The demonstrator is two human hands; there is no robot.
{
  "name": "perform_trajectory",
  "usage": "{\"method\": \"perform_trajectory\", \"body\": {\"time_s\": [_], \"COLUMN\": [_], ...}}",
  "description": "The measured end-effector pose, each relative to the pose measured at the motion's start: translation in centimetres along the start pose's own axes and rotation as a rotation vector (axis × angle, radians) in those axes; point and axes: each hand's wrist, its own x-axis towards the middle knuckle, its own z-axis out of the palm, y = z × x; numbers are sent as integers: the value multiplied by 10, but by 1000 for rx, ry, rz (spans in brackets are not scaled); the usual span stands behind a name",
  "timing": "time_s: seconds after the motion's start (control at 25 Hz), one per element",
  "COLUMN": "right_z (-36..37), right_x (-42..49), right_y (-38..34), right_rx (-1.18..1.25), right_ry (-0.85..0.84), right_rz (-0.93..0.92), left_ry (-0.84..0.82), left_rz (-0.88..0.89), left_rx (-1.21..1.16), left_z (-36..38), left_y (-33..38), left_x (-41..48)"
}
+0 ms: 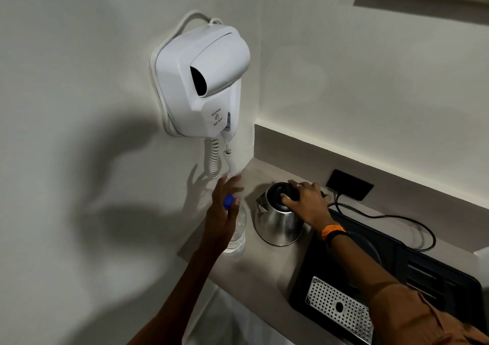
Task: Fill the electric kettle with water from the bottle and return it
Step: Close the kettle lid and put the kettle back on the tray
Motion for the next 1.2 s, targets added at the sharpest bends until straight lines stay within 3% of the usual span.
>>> {"method": "perform_trajectory", "body": {"time_s": [0.16,0.28,0.36,0.4,0.48,0.6,0.68,0.76,0.96,1.2], "right_z": [-2,-10,-18,-21,-24,-19,-16,-19,-43,-106], "right_x": [-1,-8,-12,-15,-22,-23,-18,-16,-44,-107], "right_y": [-3,7,25,36,51,57,58,58,66,106], "right_rx": [22,161,349,424,474,356,367,381,393,343], "right_ry": [-43,-49,19,41,35,61,100,95,183,400], "right_rz": [-30,-33,-52,-51,-44,-45,-47,-46,-80,-25], "left_ry": [18,135,102,45,-54,-67,-64,-45,-71,-308], "left_rz": [-24,224,423,417,155,-475,-621,-598,-345,-200], "left_rx": [-17,164,211,194,148,52,-2,9,110,2], "left_z": [-10,-10,11,29,68,109,121,124,121,153], "left_y": [10,19,24,26,24,12,0,-12,-11,40], "left_x": [-3,-8,-24,-34,-48,-36,-21,-12,-3,14]}}
